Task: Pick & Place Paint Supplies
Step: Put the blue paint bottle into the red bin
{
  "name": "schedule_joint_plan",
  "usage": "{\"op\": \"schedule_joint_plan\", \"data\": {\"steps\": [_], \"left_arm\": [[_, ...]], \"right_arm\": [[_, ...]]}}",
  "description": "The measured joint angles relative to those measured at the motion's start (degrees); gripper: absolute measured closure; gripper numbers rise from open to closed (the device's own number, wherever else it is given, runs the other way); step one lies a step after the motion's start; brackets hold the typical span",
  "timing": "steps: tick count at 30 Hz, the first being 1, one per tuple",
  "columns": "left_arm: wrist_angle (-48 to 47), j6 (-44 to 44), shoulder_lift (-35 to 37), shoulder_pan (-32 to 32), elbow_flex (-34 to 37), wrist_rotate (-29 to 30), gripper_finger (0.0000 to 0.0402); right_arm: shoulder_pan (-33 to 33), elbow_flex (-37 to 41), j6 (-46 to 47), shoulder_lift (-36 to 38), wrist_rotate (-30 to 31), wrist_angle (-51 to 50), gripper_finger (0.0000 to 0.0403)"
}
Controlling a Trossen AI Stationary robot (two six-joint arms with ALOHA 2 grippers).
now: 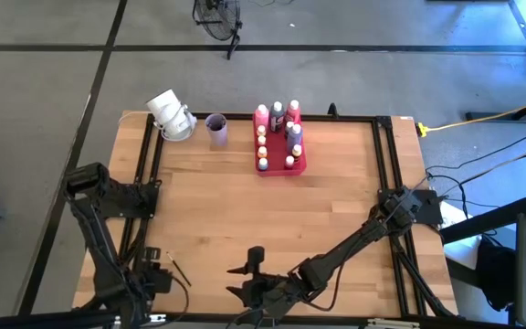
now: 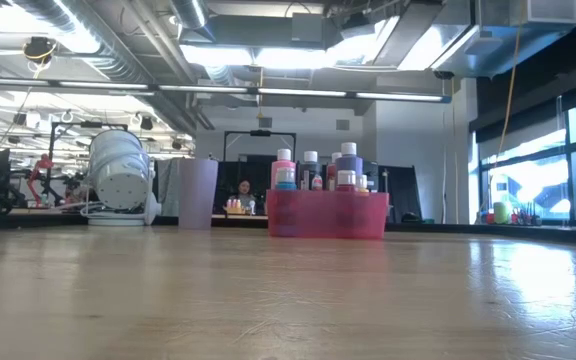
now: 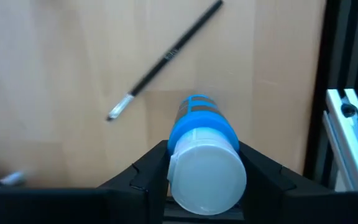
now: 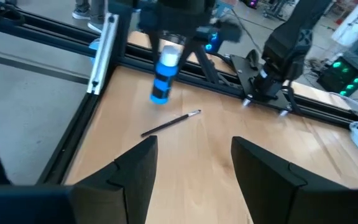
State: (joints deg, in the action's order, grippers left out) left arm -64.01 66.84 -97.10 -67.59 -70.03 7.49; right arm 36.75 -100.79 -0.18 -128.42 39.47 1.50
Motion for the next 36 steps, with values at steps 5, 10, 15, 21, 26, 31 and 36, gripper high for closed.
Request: {"op": "schedule_joint_plan", "data": {"steps": [5, 10, 15, 21, 26, 31, 36], "left_arm": [[-9.03, -6.01, 0.02, 3.16, -5.18, 1.02, 0.0256], [-15.88, -13.03, 0.04, 8.07, -11.86, 4.38, 0.0256], [-20.26, -17.88, 0.04, 12.35, -18.18, 8.9, 0.0256], [-26.31, -18.72, 0.17, 16.6, -25.08, 14.28, 0.0256], [-26.22, -24.63, 0.7, 19.39, -28.56, 13.27, 0.0256], [-25.23, -27.84, 0.7, 22.18, -31.33, 12.94, 0.0256], [-21.82, -30.82, 0.72, 23.89, -33.16, 12.6, 0.0256]], "right_arm": [[-1.05, 0.0, 1.39, 0.0, -0.68, 0.71, 0.0194], [-2.76, 0.0, 1.22, 0.02, -0.66, 6.53, 0.0194], [-4.06, 0.0, 0.36, 0.02, -1.03, 7.85, 0.0194], [-3.59, 0.0, -0.45, 0.03, 0.15, 7.77, 0.0194], [-1.35, -0.02, -3.31, 0.42, 7.08, 7.1, 0.0194], [-0.5, -0.02, -6.45, 0.52, 8.74, 10.58, 0.0194], [-1.83, -0.04, -9.34, 0.52, 8.96, 13.24, 0.0194]]}}
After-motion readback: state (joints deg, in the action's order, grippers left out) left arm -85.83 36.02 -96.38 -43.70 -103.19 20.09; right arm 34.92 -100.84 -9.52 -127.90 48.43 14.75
